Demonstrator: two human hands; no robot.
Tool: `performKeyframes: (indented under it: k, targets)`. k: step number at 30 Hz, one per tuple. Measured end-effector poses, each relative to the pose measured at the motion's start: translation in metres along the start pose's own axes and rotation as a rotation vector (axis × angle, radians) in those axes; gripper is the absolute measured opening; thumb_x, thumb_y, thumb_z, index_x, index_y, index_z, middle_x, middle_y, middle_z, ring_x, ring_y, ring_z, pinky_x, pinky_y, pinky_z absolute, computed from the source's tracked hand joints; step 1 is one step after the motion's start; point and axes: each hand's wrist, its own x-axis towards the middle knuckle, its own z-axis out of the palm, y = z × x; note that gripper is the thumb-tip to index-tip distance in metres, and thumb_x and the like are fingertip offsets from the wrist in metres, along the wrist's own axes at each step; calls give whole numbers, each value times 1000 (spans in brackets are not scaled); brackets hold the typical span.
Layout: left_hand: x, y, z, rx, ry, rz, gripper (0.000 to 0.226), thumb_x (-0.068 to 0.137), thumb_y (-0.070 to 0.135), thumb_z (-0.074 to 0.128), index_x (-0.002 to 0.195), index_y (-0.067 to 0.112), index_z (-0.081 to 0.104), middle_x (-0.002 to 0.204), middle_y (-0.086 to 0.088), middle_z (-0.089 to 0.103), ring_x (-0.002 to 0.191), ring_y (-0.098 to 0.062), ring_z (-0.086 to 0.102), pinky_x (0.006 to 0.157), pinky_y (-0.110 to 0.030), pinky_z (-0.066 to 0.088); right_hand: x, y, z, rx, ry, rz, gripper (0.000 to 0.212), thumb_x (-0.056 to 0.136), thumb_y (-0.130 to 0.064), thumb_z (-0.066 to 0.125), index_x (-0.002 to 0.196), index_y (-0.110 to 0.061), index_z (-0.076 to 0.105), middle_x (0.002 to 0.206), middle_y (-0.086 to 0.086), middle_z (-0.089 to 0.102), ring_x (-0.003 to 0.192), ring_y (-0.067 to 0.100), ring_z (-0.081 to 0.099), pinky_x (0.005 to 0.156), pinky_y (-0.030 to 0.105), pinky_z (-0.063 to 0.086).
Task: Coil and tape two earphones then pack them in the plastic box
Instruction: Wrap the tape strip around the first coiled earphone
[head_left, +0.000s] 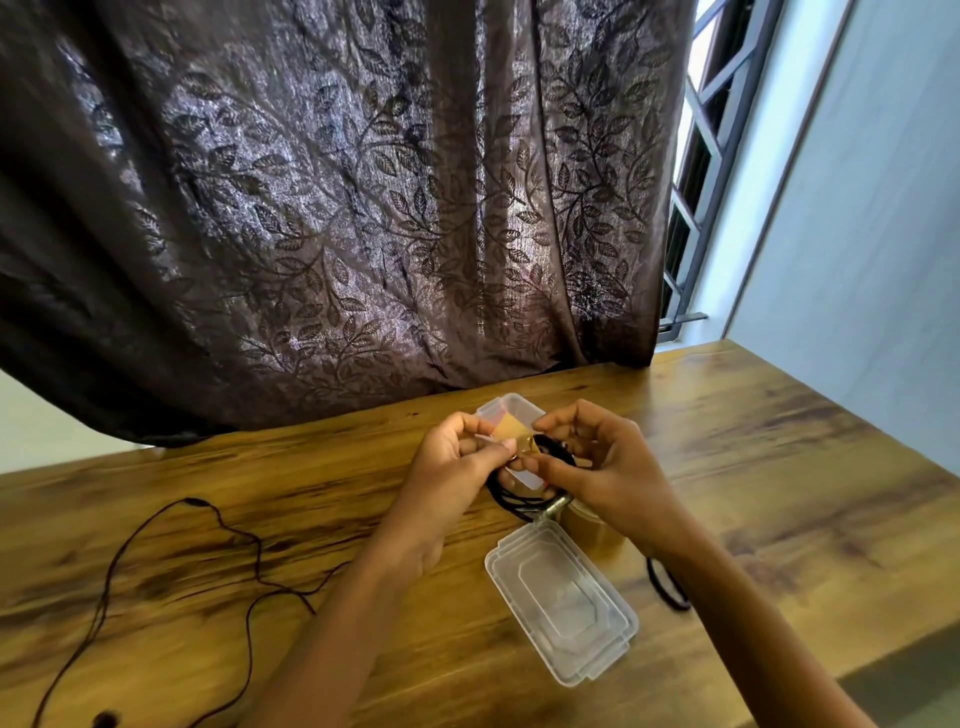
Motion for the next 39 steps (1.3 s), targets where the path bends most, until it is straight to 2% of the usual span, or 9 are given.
performKeyframes:
  k: [6,11,15,18,22,27,32,34,39]
  targets:
    - [0,-2,6,-6,83,1,12,92,11,51,96,15,41,86,-16,63,66,-15,57,68,-27,45,-3,1,1,-148,37,-74,41,74,-5,74,109,-17,58,81,-18,63,78,7,64,69,33,58]
    - [0,-4,9,96,120,96,11,92,15,51,86,18,43,84,-21,62,73,-25,60,71,-38,47,-4,2,0,-331,12,-210,48,78,-1,70,112,-34,62,100,-16,54,96,7,55,79,23,52]
    - [-3,-3,11,173,102,186,4,93,16,50,89,16,50,86,-27,65,78,-35,66,76,-51,52,-4,1,1,-412,43,-203,42,79,-3,68,108,-33,64,94,-11,48,92,4,50,76,13,50]
    - [-5,-2,10,208,35,195,3,91,15,54,92,18,55,88,-17,67,79,-22,65,79,-44,52,-5,1,0,-489,73,-208,36,79,-3,67,109,-23,66,88,-14,44,88,-2,48,72,6,43]
    - [-8,-5,9,312,-37,183,27,77,16,72,92,27,53,88,2,67,82,-9,64,76,-23,53,-6,1,0,-570,71,-201,34,80,4,63,108,-15,66,88,-15,41,87,-9,46,71,1,40]
    - [-8,-6,13,584,168,304,23,75,25,75,89,31,59,101,7,56,88,-11,59,73,-22,51,-7,-1,4,-617,66,-219,35,77,14,60,105,-6,65,89,-17,36,86,-17,43,69,-3,36]
    - [-7,0,15,628,134,268,20,79,20,71,98,16,67,110,1,58,95,-17,59,80,-25,49,-8,0,4,-673,120,-268,31,75,13,64,101,-4,66,90,-3,42,88,-18,41,71,-4,35]
    - [-7,3,15,651,112,254,20,83,18,67,102,14,67,107,2,60,95,-14,58,79,-23,47,-8,4,5,-693,128,-281,31,74,13,64,100,-5,65,92,0,42,86,-13,42,72,-2,36]
    - [-9,6,16,670,21,199,17,89,17,58,105,15,64,87,9,56,75,0,50,65,-14,41,-9,11,11,-751,133,-311,34,71,17,59,97,-6,57,97,-1,39,79,16,46,70,17,42]
